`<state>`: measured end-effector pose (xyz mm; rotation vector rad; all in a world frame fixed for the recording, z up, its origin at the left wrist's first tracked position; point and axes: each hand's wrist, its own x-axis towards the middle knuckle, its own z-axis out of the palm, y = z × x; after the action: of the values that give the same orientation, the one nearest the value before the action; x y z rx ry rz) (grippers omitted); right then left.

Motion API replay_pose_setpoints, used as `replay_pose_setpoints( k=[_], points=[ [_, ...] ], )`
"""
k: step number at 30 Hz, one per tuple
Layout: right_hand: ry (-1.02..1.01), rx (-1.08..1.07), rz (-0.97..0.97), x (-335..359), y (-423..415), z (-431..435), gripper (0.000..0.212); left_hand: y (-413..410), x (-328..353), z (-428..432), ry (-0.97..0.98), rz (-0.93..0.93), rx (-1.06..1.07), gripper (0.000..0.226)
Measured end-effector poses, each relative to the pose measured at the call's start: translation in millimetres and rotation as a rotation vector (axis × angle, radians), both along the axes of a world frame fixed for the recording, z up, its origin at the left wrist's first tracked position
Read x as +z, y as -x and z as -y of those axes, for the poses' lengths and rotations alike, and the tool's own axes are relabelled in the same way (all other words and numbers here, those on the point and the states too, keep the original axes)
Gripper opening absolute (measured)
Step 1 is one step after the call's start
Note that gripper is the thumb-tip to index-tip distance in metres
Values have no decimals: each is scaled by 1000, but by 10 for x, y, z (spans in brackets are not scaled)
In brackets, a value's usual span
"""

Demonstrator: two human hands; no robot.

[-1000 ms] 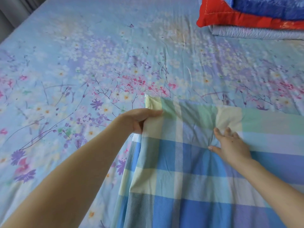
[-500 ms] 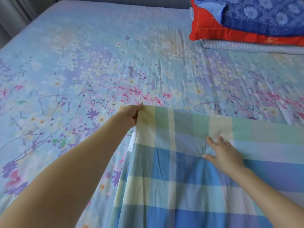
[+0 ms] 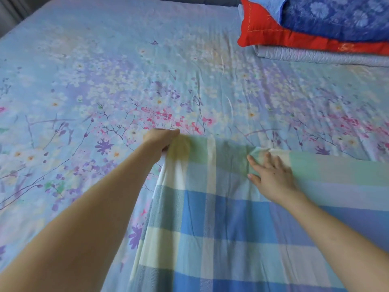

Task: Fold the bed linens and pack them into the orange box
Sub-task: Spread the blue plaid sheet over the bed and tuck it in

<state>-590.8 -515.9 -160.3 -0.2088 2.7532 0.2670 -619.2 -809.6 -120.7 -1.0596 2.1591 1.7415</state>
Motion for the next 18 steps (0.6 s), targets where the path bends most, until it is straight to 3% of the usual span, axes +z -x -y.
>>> replay_pose_setpoints(
  k=[5, 9, 11, 13, 16, 18],
  points=[
    [49, 11, 60, 13, 146, -63, 62, -29, 59, 11, -143, 71, -145, 17],
    [104, -7, 71, 87, 222, -30, 73, -113, -34, -11, 11, 29, -102, 24],
    [158, -81, 2, 239, 320, -59, 69, -119, 21, 13, 34, -66, 14, 36],
    [51, -68, -106, 390, 457, -89, 50, -148, 197, -21, 61, -191, 107, 36],
    [-100, 96, -240, 707, 593, -95, 21, -349, 672, -156, 254, -539, 24, 26],
    [35, 121, -565, 865, 548, -254, 19, -475, 985, -146, 468, -760, -34, 32]
  ],
)
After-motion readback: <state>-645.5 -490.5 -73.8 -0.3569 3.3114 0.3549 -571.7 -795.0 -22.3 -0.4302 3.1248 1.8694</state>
